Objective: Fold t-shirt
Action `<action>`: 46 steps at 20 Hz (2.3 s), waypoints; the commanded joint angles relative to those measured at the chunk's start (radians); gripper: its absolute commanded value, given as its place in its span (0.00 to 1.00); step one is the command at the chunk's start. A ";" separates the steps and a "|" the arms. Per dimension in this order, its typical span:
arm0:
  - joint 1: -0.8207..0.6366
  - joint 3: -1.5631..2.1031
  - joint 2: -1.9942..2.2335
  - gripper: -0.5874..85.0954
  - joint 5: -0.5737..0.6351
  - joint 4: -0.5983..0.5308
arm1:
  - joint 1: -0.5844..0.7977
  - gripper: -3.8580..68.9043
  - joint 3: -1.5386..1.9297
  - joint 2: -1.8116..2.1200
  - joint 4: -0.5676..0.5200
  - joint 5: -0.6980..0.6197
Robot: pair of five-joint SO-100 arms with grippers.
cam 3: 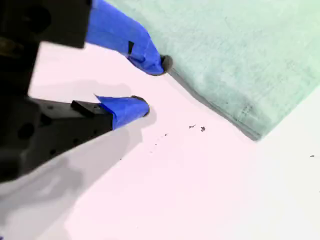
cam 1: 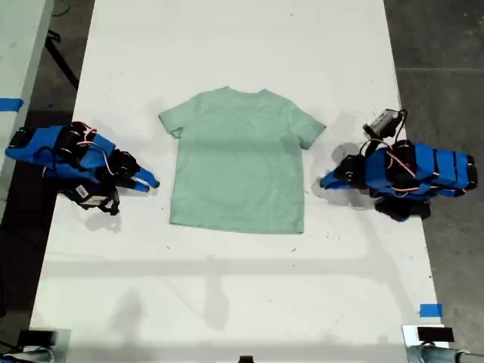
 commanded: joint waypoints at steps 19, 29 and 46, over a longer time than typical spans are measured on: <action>-0.244 -0.362 -0.230 0.01 0.250 -0.143 | 0.153 0.04 -0.594 -0.385 -0.114 -0.247; -0.491 -0.950 -0.873 0.01 0.549 0.018 | 0.385 0.04 -1.347 -1.008 0.305 -0.535; -0.804 -1.405 -1.413 0.01 0.808 0.201 | 0.712 0.45 -1.453 -1.324 0.399 -0.782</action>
